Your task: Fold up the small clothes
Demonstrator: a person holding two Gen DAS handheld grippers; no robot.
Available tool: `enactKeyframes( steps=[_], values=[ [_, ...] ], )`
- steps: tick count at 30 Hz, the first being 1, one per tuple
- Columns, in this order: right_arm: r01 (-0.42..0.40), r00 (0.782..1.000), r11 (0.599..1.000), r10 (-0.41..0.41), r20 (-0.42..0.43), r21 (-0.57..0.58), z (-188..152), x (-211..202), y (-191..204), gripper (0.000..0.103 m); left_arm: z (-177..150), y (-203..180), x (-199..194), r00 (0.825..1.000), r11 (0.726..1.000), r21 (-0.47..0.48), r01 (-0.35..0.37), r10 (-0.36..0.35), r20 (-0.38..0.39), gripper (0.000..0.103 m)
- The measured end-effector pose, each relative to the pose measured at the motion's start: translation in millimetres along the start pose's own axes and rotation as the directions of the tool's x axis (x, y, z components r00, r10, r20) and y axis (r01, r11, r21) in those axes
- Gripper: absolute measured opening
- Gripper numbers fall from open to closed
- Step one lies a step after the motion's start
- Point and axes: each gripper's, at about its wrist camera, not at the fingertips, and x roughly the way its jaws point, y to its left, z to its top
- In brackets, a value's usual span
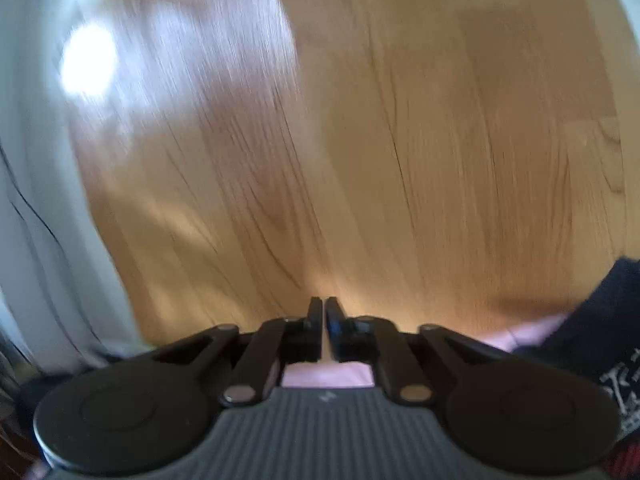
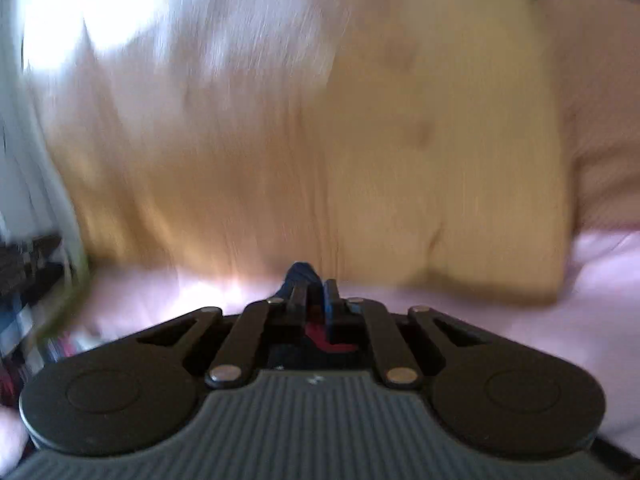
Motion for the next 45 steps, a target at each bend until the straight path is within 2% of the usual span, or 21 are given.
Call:
enactKeyframes(
  steps=[2, 4, 5, 9, 13, 14, 16, 19, 23, 26, 27, 29, 31, 33, 36, 37, 38, 39, 40, 42, 45],
  values=[
    [0.115, 0.99, 0.991, -0.12, -0.072, -0.067, -10.3, 16.0, 1.2, 0.016, -9.2, 9.4, 19.3, 0.992, 0.999, -0.029, 0.044, -0.047, -0.118, 0.007],
    [0.247, 0.948, 0.955, -0.274, -0.16, -0.166, -23.5, 29.2, 2.1, 0.018, -23.5, 19.8, 28.3, 0.982, 0.999, 0.005, 0.042, -0.04, -0.187, 0.008],
    [0.243, 0.949, 0.957, -0.268, -0.167, -0.156, -26.5, 24.8, -0.2, 0.018, -30.4, 29.3, 29.4, 0.977, 0.999, 0.019, 0.027, -0.022, -0.21, 0.009],
    [0.118, 0.977, 0.987, -0.134, -0.163, -0.107, -26.5, -4.3, 11.6, 0.024, -48.6, 82.2, 13.1, 0.953, 0.996, -0.071, 0.055, -0.074, -0.294, 0.028],
    [-0.045, 0.974, 0.99, 0.014, -0.228, -0.134, -27.6, -7.6, 59.5, 0.036, -49.0, 140.6, -52.8, 0.966, 0.98, -0.169, 0.105, -0.141, -0.218, 0.035],
    [-0.097, 0.967, 0.984, 0.057, -0.249, -0.152, -31.0, -8.2, 78.7, 0.036, -47.7, 153.8, -73.5, 0.973, 0.976, -0.182, 0.118, -0.15, -0.177, 0.038],
    [-0.187, 0.953, 0.963, 0.131, -0.274, -0.192, -38.1, -9.5, 116.2, 0.036, -49.2, 181.9, -118.8, 0.99, 0.975, -0.196, 0.107, -0.122, -0.071, 0.058],
    [-0.287, 0.929, 0.927, 0.208, -0.306, -0.24, -40.1, 1.8, 164.0, 0.036, -69.9, 217.6, -177.4, 0.996, 0.963, -0.252, 0.09, -0.089, 0.017, 0.076],
    [-0.334, 0.906, 0.917, 0.249, -0.343, -0.217, -50.8, 24.8, 215.6, 0.036, -111.5, 248.0, -217.2, 0.996, 0.926, -0.369, 0.085, -0.091, 0.0, 0.078],
    [-0.45, 0.845, 0.877, 0.359, -0.397, -0.165, -60.9, 12.0, 252.6, 0.036, -137.3, 261.4, -242.1, 0.999, 0.927, -0.373, 0.024, -0.03, -0.01, 0.079],
    [-0.495, 0.831, 0.84, 0.382, -0.404, -0.223, -67.1, 1.4, 274.1, 0.042, -143.3, 266.0, -250.7, 1.0, 0.93, -0.367, 0.006, -0.009, -0.007, 0.079],
    [-0.537, 0.834, 0.739, 0.391, -0.39, -0.407, -78.4, -23.9, 315.3, 0.052, -151.7, 275.8, -259.4, 1.0, 0.93, -0.368, -0.021, 0.026, 0.008, 0.079],
    [-0.526, 0.85, 0.576, 0.385, -0.36, -0.626, -91.7, -49.3, 359.2, 0.062, -157.1, 288.2, -269.5, 0.998, 0.919, -0.393, -0.034, 0.05, 0.032, 0.08],
    [-0.42, 0.89, 0.381, 0.349, -0.292, -0.824, -113.7, -63.1, 405.2, 0.066, -161.2, 299.2, -280.1, 0.996, 0.901, -0.431, -0.044, 0.074, 0.053, 0.08],
    [-0.272, 0.924, 0.124, 0.311, -0.222, -0.954, -155.3, -50.6, 455.6, 0.068, -167.8, 312.0, -289.9, 0.993, 0.887, -0.457, -0.061, 0.1, 0.061, 0.08],
    [-0.189, 0.944, 0.035, 0.28, -0.172, -0.981, -174.6, -37.6, 468.4, 0.062, -170.6, 317.2, -296.8, 0.992, 0.882, -0.466, -0.07, 0.112, 0.062, 0.08],
    [-0.115, 0.953, -0.03, 0.278, -0.119, -0.993, -189.1, -26.5, 475.7, 0.021, -172.8, 322.0, -302.7, 0.991, 0.877, -0.474, -0.076, 0.121, 0.064, 0.08],
    [-0.092, 0.953, -0.049, 0.285, -0.102, -0.995, -193.4, -20.5, 482.6, 0.009, -175.6, 327.5, -308.1, 0.989, 0.872, -0.482, -0.084, 0.131, 0.066, 0.08],
    [-0.123, 0.947, 0.022, 0.302, -0.11, -0.992, -186.2, -20.8, 491.3, 0.009, -178.5, 332.9, -312.2, 0.988, 0.865, -0.493, -0.092, 0.142, 0.065, 0.08],
    [-0.264, 0.925, 0.258, 0.342, -0.167, -0.929, -147.1, -30.7, 501.6, 0.009, -182.1, 345.2, -314.1, 0.987, 0.836, -0.539, -0.101, 0.152, 0.052, 0.08],
    [-0.324, 0.915, 0.564, 0.39, -0.1, -0.76, -79.4, -30.8, 483.2, 0.009, -181.7, 352.9, -307.6, 0.992, 0.795, -0.605, -0.055, 0.114, 0.059, 0.08]
  ],
)
